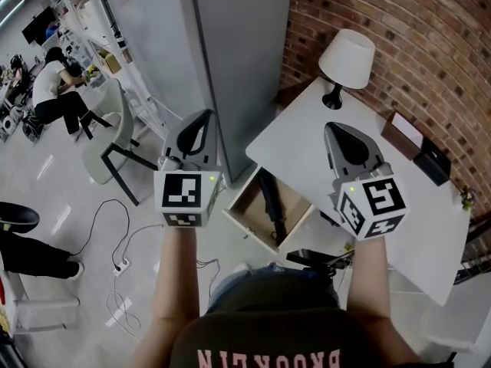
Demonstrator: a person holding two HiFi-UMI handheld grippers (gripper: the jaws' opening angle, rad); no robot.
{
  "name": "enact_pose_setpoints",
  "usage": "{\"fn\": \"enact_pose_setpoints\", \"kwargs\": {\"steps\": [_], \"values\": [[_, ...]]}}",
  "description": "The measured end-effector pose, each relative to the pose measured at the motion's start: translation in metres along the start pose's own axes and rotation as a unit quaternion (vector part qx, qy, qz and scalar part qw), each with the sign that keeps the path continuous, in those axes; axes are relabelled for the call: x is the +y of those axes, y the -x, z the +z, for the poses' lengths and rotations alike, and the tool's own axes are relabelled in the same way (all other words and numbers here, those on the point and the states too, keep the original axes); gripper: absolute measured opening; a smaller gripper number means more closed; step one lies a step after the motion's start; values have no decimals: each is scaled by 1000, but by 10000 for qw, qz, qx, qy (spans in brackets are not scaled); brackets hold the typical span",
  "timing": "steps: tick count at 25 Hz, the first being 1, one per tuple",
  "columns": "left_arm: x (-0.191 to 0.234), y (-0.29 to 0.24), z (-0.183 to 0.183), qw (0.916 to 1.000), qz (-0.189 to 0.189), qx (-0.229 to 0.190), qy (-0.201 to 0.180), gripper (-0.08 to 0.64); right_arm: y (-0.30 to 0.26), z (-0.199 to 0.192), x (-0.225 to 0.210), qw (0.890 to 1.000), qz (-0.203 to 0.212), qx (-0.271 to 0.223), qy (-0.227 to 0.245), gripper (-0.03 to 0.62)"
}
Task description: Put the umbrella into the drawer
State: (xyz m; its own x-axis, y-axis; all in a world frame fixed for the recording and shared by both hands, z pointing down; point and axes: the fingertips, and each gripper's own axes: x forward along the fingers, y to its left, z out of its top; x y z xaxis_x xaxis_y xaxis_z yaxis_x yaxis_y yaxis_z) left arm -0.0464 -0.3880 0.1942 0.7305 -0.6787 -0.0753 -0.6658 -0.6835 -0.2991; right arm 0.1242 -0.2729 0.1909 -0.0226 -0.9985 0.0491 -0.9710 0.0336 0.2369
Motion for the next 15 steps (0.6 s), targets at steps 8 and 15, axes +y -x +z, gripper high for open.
{"fn": "enact_pose_setpoints", "kwargs": {"steps": [8, 15], "values": [[10, 2, 27, 9993, 144, -291, -189, -2, 12, 40, -1, 9953, 73, -960, -50, 0], [11, 2, 32, 9986, 175, -386, -301, -2, 12, 36, -11, 9955, -218, -917, 137, 0]]}}
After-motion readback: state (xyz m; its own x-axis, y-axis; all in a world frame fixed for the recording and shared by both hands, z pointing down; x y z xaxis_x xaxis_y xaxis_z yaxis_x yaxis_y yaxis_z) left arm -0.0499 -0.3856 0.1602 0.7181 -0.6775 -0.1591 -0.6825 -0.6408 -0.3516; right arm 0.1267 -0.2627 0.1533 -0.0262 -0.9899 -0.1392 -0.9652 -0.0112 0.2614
